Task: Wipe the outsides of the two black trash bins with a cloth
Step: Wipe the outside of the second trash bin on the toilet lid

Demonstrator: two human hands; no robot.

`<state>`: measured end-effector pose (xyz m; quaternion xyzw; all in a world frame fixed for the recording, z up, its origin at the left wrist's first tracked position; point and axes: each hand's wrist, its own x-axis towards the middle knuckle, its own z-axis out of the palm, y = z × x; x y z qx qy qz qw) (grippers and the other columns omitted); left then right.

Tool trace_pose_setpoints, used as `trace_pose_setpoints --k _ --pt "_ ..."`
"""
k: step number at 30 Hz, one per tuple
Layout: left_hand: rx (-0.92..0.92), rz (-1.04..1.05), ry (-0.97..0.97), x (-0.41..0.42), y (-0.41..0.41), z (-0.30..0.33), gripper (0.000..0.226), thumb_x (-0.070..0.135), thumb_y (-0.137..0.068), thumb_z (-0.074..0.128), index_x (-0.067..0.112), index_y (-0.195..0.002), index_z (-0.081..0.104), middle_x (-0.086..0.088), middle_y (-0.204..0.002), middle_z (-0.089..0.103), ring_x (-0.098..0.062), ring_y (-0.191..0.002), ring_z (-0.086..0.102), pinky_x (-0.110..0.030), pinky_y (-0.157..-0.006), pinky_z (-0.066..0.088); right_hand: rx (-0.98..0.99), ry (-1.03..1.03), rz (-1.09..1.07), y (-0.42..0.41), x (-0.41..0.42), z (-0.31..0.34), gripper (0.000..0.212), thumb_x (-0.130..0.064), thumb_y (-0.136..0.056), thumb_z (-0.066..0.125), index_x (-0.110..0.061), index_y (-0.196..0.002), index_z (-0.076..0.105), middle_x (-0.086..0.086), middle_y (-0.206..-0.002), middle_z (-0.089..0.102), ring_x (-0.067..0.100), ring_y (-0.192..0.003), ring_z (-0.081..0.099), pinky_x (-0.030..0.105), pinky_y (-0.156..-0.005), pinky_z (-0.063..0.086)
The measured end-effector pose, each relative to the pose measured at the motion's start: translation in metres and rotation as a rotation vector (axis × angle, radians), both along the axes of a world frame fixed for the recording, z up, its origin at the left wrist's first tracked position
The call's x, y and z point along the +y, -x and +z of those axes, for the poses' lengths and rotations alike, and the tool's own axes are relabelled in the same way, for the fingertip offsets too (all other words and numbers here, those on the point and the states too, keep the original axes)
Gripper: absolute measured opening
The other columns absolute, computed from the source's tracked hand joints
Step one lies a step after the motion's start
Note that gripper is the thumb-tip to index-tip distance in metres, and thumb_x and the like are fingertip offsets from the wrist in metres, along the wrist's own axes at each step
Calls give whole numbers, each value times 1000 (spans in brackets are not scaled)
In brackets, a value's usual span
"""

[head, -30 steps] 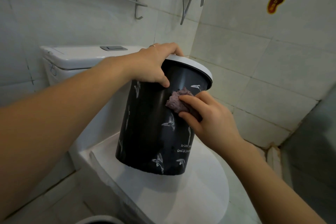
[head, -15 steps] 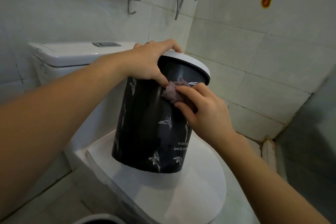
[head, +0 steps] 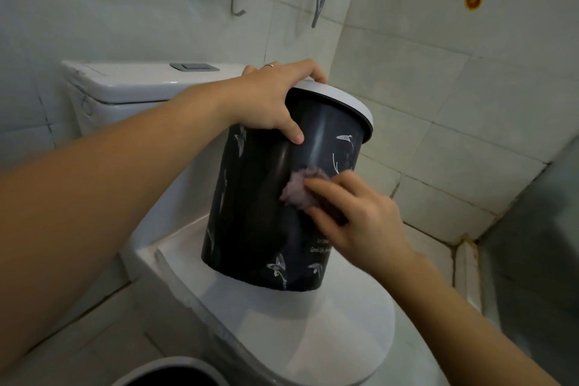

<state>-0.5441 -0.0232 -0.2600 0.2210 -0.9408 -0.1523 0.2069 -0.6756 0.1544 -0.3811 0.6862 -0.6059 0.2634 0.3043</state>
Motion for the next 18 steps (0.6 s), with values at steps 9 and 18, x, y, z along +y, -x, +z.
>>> trace_pose_setpoints --k 9,18 --pt "-10 0 4 1 -1 1 78 30 -74 85 41 -135 39 3 -113 41 -20 -106 32 -34 -94 25 24 -94 66 -7 14 -27 29 -32 -91 64 -22 -118 69 2 -94 58 21 -72 56 36 -50 51" --pt "-17 7 16 1 2 1 78 31 -72 86 42 -134 39 4 -115 41 -21 -108 34 -36 -95 28 -47 22 -68 -7 -4 3 31 -35 -93 63 -22 -120 69 3 -94 59 24 -67 57 38 -49 51"
